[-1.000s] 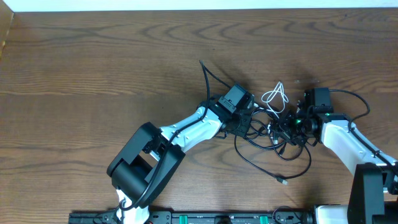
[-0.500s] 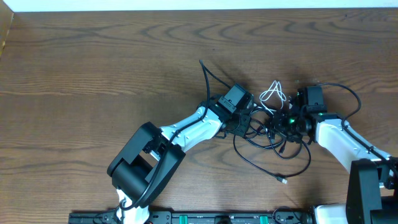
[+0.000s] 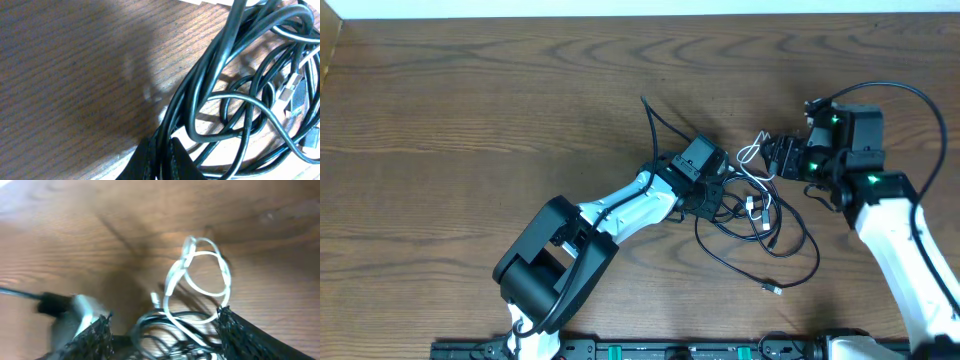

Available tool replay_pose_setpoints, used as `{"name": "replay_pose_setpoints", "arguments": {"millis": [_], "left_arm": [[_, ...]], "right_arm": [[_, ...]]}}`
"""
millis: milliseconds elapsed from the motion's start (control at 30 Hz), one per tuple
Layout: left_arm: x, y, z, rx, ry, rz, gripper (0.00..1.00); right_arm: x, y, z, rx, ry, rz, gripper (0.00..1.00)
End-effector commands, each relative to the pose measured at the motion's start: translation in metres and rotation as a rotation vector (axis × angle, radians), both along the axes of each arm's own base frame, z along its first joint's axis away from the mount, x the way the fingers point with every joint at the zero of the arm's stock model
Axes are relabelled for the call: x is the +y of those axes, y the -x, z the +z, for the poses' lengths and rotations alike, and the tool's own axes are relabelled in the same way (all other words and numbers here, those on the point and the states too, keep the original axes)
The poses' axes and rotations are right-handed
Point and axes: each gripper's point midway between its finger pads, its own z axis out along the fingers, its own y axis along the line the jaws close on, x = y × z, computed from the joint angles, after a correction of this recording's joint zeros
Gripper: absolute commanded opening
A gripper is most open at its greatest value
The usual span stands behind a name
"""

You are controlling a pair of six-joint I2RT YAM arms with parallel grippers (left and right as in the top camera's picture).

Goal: Untangle cables

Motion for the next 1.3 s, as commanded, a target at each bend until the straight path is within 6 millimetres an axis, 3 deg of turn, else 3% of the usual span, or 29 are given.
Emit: {"name": "replay_pose_setpoints", "arguments": {"millis": [0, 100, 233, 433, 567, 600, 700, 767, 833, 933, 1067, 1267], "left_arm": [[0.001, -0.001, -0.009, 0.006, -0.027, -0.001, 0.08], [0.001, -0.001, -0.009, 0.007, -0.028, -0.001, 0.08], [0.001, -0.001, -0.009, 0.007, -0.028, -0.001, 0.08], [0.001, -0.001, -0.009, 0.008, -0.028, -0.001, 0.08], [0.001, -0.001, -0.009, 0.008, -0.029, -0.001, 0.08], [0.001, -0.001, -0.009, 0.008, -0.028, -0.001, 0.08], [0.001, 0.000, -0.009, 0.010, -0.030, -0.001, 0.08], [0.002, 0.000, -0.009, 0.011, -0.032, -0.001, 0.08], [0.002, 0.000, -0.010, 0.013, -0.034, -0.001, 0.08], [0.002, 0.000, -0.010, 0.014, -0.034, -0.002, 0.08], [0.002, 0.000, -0.010, 0.014, -0.034, -0.002, 0.08], [0.003, 0.001, -0.010, 0.018, -0.039, -0.001, 0.08]], "right_arm": [[0.006, -0.001, -0.034, 0.048, 0.043, 0.105, 0.61], [0.022, 0.001, -0.048, 0.060, 0.011, 0.227, 0.55], [0.025, 0.009, -0.064, 0.109, 0.010, 0.269, 0.55], [0.038, 0.017, -0.069, 0.115, -0.037, 0.370, 0.54], [0.033, 0.019, -0.092, 0.172, -0.013, 0.354, 0.40], [0.032, 0.019, -0.101, 0.191, -0.013, 0.352, 0.27], [0.033, 0.015, -0.109, 0.206, -0.029, 0.325, 0.15], [0.036, 0.015, -0.109, 0.210, -0.053, 0.325, 0.01], [0.036, 0.016, -0.109, 0.214, -0.056, 0.324, 0.01], [0.036, 0.014, -0.096, 0.187, -0.114, 0.327, 0.01], [0.018, -0.002, -0.056, 0.087, -0.222, 0.277, 0.01], [-0.029, -0.021, 0.042, -0.192, -0.450, 0.235, 0.01]]}}
